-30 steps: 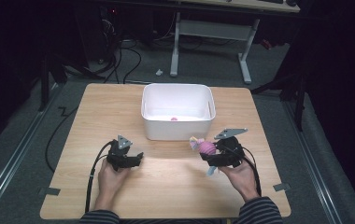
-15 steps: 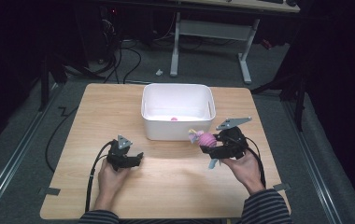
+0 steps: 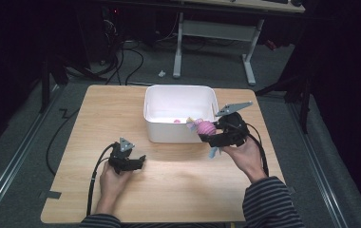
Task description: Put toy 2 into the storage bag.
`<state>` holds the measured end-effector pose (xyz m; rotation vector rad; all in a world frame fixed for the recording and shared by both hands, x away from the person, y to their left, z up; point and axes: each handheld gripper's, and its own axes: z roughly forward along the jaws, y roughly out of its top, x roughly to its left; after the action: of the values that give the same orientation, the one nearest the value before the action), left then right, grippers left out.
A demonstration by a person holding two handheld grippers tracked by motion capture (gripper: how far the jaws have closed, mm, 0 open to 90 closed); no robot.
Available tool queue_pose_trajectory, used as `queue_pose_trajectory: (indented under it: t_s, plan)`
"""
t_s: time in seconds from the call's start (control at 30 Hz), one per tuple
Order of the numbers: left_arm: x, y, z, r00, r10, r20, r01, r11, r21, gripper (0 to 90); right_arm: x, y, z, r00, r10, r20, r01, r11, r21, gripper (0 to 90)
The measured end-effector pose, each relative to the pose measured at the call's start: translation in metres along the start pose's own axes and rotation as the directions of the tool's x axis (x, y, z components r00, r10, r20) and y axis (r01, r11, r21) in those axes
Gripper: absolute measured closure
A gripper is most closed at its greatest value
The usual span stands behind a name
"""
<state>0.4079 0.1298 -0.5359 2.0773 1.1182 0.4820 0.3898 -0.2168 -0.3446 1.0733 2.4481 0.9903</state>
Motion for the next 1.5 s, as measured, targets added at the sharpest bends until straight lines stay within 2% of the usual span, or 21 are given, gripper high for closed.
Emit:
queue_pose_trajectory:
  t_s: [0.27, 0.4, 0.57, 0.87, 0.97, 1.03, 1.1, 1.23, 1.33, 1.5]
  plan:
    - [0.000, 0.000, 0.000, 1.0000, 0.000, 0.001, 0.000, 1.0000, 0.000, 24.8, -0.007, 0.016, 0.007, 1.0000, 0.004, 0.005, -0.004, 1.000, 0.015, 35.5]
    - [0.000, 0.000, 0.000, 1.0000, 0.000, 0.001, 0.000, 1.0000, 0.000, 24.8, -0.014, 0.022, 0.011, 0.9995, 0.011, 0.029, -0.012, 1.000, 0.024, 35.5]
    - [0.000, 0.000, 0.000, 1.0000, 0.000, 0.000, 0.000, 1.0000, 0.000, 24.8, -0.018, 0.032, 0.012, 0.9992, 0.002, 0.040, -0.002, 1.000, 0.001, 35.3]
    - [0.000, 0.000, 0.000, 1.0000, 0.001, 0.001, -0.001, 1.0000, 0.001, 24.8, -0.026, 0.045, 0.017, 0.9984, -0.019, 0.054, 0.019, 1.000, 0.003, 35.2]
    - [0.000, 0.000, 0.000, 1.0000, 0.003, 0.000, -0.003, 1.0000, 0.000, 24.8, -0.032, 0.048, 0.023, 0.9990, -0.022, 0.040, 0.022, 1.000, -0.006, 35.2]
    - [0.000, 0.000, 0.000, 1.0000, 0.003, 0.001, -0.003, 1.0000, 0.000, 24.8, -0.037, 0.051, 0.032, 0.9987, -0.014, 0.049, 0.014, 1.000, 0.006, 35.2]
    - [0.000, 0.000, 0.000, 1.0000, 0.003, 0.001, -0.003, 1.0000, 0.001, 24.8, -0.038, 0.053, 0.038, 0.9990, -0.002, 0.044, 0.002, 1.000, 0.008, 35.2]
    - [0.000, 0.000, 0.000, 1.0000, 0.001, 0.002, -0.001, 1.0000, 0.000, 24.8, -0.035, 0.059, 0.047, 0.9984, -0.025, 0.050, 0.024, 0.999, 0.025, 35.2]
    - [0.000, 0.000, 0.000, 1.0000, 0.002, 0.001, -0.002, 1.0000, 0.000, 24.8, -0.034, 0.063, 0.051, 0.9989, -0.023, 0.040, 0.021, 0.999, 0.039, 35.1]
    - [0.000, 0.000, 0.000, 1.0000, 0.002, 0.002, -0.002, 1.0000, 0.000, 24.8, -0.031, 0.069, 0.060, 0.9986, -0.048, 0.023, 0.046, 0.997, 0.062, 35.1]
